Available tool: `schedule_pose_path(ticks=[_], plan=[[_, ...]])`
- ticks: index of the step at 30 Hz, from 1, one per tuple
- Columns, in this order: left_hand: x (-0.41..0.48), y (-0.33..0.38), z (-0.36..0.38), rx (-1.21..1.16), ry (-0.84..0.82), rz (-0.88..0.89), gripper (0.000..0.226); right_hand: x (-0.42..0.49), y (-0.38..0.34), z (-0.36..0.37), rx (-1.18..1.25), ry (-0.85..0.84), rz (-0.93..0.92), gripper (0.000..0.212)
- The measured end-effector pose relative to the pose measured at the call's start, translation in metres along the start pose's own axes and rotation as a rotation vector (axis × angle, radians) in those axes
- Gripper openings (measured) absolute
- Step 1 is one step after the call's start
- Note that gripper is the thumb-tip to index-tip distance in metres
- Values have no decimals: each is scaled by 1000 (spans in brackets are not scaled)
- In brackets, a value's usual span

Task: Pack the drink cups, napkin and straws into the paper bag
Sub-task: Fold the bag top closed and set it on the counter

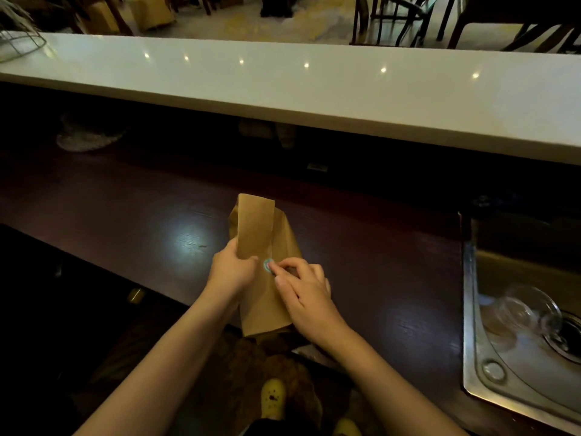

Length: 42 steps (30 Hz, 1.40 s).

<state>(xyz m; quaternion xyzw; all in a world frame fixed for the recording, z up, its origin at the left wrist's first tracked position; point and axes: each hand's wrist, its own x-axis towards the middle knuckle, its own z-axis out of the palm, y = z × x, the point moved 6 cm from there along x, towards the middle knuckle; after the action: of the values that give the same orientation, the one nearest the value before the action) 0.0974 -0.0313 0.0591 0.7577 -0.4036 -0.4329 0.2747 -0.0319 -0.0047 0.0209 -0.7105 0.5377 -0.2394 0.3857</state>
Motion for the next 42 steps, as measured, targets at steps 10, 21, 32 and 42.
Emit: schedule_pose_path(ticks=[10, 21, 32, 42], plan=[[-4, -1, 2, 49, 124, 85, 32, -4, 15, 3, -121, -1, -61, 60], [6, 32, 6, 447, -56, 268, 39, 35, 13, -65, -153, 246, -209, 60], [12, 57, -5, 929, -35, 571, 40, 74, -41, -55, -858, 98, -636, 76], [2, 37, 2, 974, 334, 690, 52, 90, -51, -42, -976, 46, -624, 74]])
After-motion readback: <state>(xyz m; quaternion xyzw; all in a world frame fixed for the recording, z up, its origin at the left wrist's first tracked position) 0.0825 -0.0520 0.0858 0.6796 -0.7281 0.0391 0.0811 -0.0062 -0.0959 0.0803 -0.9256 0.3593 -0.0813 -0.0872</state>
